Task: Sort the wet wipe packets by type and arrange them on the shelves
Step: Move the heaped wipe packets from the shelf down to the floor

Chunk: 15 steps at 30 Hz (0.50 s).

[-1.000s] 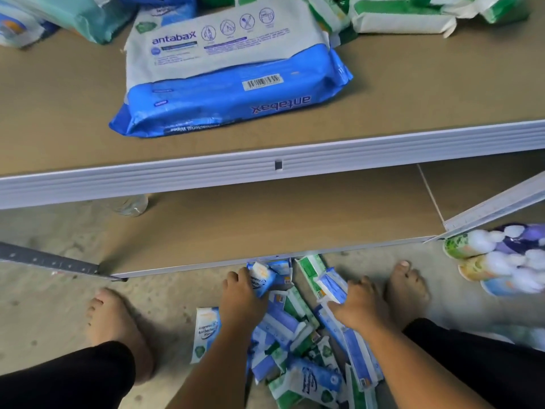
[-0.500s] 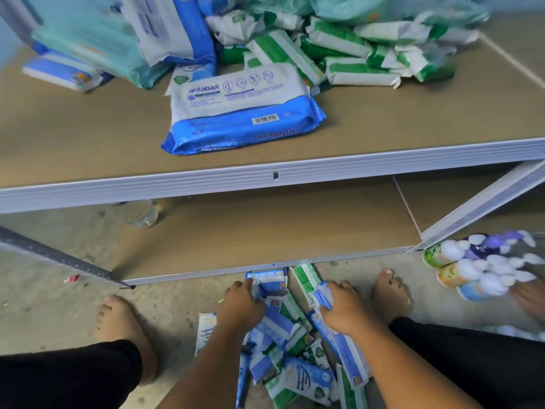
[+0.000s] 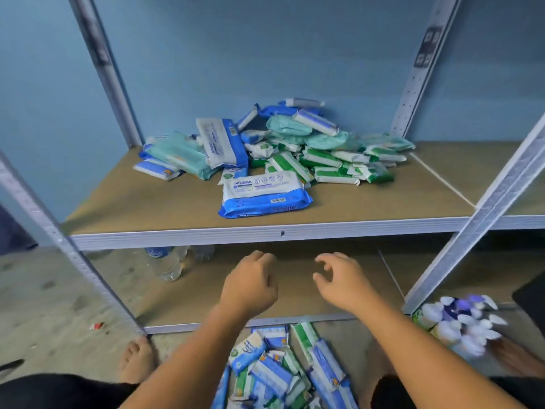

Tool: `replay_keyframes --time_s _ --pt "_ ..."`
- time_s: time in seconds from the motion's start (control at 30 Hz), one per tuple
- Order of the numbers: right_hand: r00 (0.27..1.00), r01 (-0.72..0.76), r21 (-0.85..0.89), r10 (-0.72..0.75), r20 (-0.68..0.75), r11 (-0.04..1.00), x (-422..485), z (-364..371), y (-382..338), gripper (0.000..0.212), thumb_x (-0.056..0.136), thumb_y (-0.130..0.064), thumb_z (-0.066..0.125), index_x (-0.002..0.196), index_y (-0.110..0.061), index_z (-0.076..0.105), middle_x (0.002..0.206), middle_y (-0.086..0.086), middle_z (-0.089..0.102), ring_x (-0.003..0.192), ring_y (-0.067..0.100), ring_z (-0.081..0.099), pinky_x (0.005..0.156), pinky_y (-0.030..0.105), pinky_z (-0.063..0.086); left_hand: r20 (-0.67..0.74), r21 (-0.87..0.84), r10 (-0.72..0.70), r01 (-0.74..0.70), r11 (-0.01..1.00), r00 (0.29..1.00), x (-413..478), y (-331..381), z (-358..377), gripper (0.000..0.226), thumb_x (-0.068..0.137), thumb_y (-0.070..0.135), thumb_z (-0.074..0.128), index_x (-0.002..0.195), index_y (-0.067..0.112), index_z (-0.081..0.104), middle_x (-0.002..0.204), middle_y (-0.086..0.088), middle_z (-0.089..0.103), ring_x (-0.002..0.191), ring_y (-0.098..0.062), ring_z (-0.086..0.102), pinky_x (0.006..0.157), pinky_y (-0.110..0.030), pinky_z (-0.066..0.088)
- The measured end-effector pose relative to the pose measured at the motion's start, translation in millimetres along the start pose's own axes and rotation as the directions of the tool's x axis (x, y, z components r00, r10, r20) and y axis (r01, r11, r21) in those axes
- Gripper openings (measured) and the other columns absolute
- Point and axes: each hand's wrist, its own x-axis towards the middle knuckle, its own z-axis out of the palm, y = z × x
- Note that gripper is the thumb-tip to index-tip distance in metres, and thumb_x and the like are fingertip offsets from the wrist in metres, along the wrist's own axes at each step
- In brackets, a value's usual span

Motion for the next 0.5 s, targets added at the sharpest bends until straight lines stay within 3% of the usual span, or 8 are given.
replay_keyframes --time_s 0.1,0.27,0.5 --pt "0.996 0.045 0.006 -0.045 -0.073 0.999 11 -42 -19 0.034 0.089 -0.031 0.067 0.122 -0.026 0.066 0.103 -0.009 0.058 0.096 0.013 0.057 0.089 0.032 0.052 -0.095 0.065 0.118 -0.112 0.992 0.988 9 10 -50 0.037 0.088 0.026 0.052 0.125 0.028 0.06 0.12 0.008 0.059 0.102 -0.018 0.059 0.079 -0.035 0.054" --pt "0.987 0.093 0.017 -0.09 -0.132 0.995 45 -81 -38 0.031 0.09 -0.029 0.062 0.121 -0.027 0.066 0.098 -0.011 0.058 0.093 0.014 0.057 0.089 0.036 0.052 -0.145 0.112 0.194 -0.178 0.978 0.97 27 8 -102 0.036 0.084 0.029 0.047 0.117 0.029 0.062 0.115 0.008 0.062 0.096 -0.019 0.062 0.074 -0.039 0.055" --pt "0.961 0.102 0.04 -0.088 -0.262 0.994 108 -81 -42 0.028 0.087 -0.015 0.065 0.114 -0.021 0.07 0.094 -0.007 0.059 0.087 0.014 0.057 0.077 0.027 0.045 -0.276 0.02 0.12 -0.12 0.993 0.954 81 -27 -117 0.032 0.082 0.025 0.053 0.113 0.028 0.064 0.113 0.007 0.062 0.096 -0.02 0.06 0.078 -0.04 0.054"
